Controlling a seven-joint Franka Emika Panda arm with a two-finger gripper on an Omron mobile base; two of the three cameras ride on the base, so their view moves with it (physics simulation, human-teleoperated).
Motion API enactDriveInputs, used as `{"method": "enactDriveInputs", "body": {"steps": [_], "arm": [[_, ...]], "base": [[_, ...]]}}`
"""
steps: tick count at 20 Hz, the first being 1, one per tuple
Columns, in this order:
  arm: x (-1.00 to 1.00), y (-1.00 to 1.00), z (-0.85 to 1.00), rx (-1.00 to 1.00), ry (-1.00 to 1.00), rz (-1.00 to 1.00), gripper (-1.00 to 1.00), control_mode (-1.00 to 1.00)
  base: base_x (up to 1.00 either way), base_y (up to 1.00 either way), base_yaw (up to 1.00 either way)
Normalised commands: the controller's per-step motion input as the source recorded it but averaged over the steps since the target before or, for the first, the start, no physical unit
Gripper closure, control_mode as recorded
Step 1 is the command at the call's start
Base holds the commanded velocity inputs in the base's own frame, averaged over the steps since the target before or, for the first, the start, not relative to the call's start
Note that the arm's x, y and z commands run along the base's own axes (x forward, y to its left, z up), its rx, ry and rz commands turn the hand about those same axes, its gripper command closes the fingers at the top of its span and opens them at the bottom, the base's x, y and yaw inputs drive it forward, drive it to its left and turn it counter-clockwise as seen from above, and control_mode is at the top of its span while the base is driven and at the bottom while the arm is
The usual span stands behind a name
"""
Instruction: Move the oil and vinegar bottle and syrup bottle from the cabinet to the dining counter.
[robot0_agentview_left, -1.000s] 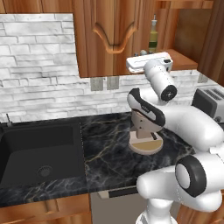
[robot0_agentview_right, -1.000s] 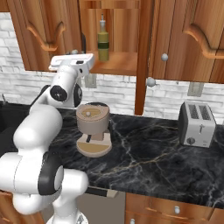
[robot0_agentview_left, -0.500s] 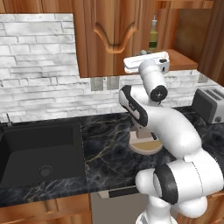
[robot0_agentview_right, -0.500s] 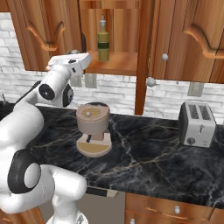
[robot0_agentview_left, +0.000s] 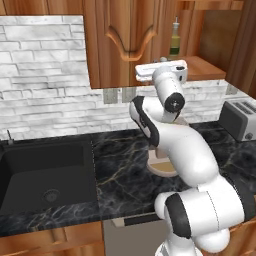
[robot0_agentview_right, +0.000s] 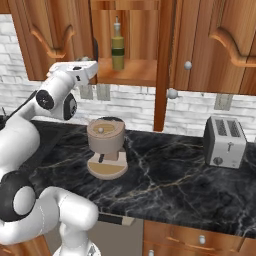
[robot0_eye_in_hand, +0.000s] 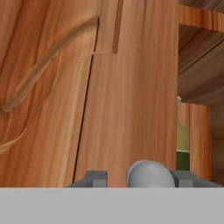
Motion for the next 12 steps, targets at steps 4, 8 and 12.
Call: {"method": "enactDriveInputs", "body": {"steps": [4,8,12], "arm": [[0.06,-0.05,0.00,0.00,0.01,0.18,1.00,-1.00],[-0.11,0.00,0.00,0.00,0.00,0.22,1.00,-1.00],[-0.39,0.00,0.05,0.00,0.00,0.20,1.00,-1.00]], "base": [[0.00,0.00,0.00],[0.00,0.00,0.00],[0.00,0.00,0.00]]}}
